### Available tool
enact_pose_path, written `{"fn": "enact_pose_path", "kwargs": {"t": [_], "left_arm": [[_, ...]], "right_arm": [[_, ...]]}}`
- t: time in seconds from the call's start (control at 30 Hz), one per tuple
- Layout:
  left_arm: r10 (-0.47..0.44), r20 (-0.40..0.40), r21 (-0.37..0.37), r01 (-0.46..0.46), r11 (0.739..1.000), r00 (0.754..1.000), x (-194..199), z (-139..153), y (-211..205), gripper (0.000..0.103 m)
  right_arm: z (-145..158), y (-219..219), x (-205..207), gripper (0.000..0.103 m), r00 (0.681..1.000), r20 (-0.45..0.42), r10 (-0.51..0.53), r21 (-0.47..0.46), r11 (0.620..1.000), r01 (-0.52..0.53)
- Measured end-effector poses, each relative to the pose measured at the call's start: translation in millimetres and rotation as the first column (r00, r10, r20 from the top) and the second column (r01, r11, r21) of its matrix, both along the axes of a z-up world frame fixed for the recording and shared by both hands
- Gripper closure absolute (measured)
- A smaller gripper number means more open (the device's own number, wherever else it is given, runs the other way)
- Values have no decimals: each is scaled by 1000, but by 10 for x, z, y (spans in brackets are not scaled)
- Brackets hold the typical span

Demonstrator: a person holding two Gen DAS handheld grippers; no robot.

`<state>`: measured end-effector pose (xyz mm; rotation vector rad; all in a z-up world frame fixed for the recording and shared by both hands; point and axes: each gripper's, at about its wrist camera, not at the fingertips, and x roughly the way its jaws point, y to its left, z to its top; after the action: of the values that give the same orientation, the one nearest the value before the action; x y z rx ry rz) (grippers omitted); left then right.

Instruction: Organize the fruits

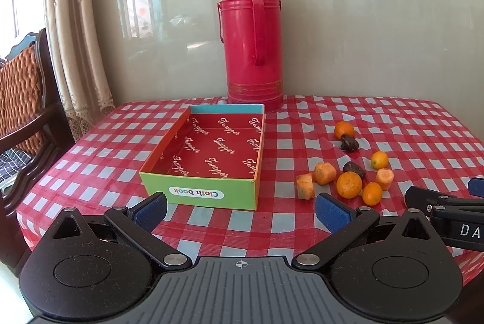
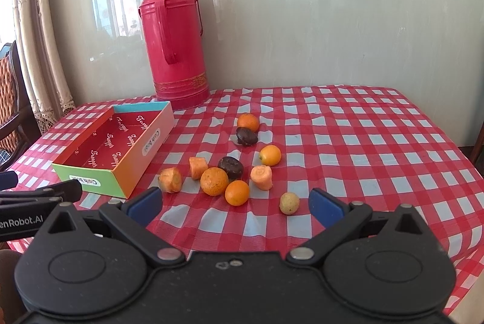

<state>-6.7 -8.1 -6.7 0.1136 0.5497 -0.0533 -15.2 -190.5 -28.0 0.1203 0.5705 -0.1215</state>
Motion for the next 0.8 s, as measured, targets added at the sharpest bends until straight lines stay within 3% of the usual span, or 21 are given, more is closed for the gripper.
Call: {"fn": "enact_pose_path", "kwargs": {"t": [0.8], "left_arm": [[-2, 0, 3, 2, 1000, 1000, 0, -4, -7, 0]], "right_arm": [[-29, 20, 15, 6, 1000, -9, 2, -6, 1000, -2]]}}
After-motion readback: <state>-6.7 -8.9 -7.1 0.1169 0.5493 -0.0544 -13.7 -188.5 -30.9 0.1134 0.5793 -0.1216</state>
